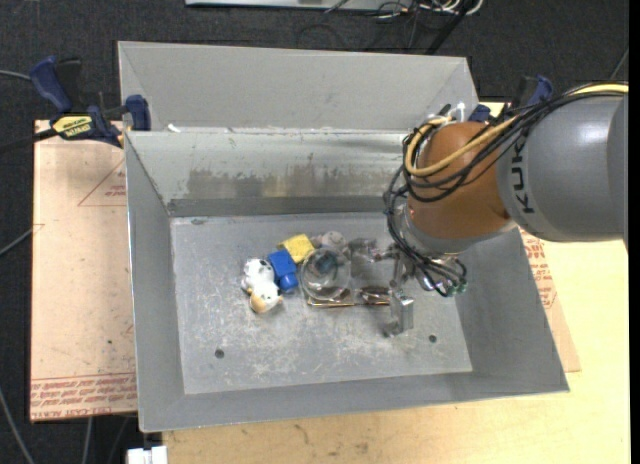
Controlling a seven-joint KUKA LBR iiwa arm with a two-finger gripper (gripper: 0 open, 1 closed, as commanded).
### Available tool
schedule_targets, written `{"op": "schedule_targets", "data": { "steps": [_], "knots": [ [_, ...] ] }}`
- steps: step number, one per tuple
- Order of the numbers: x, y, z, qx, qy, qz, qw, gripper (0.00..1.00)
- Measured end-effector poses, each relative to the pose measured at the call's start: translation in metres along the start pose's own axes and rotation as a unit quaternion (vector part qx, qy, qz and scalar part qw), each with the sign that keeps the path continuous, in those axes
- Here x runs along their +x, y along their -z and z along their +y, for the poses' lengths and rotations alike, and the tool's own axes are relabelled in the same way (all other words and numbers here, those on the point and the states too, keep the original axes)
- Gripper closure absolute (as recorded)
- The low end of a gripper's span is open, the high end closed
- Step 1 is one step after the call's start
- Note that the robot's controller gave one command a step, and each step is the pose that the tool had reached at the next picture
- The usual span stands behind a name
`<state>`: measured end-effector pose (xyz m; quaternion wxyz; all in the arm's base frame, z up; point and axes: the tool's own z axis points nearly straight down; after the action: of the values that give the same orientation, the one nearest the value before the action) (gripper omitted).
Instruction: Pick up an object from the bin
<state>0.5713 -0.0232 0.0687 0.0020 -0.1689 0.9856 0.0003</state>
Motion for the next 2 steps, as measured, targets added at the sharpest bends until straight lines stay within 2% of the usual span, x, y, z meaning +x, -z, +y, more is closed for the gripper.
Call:
{"op": "schedule_targets", "data": {
  "steps": [1,2],
  "knots": [
    [-0.0011,0.0016,0.0422,-0.001,-0.003,0.0008,1.0,1.0],
    [-0.001,0.0016,0.0422,-0.001,-0.003,0.0008,1.0,1.0]
  ]
}}
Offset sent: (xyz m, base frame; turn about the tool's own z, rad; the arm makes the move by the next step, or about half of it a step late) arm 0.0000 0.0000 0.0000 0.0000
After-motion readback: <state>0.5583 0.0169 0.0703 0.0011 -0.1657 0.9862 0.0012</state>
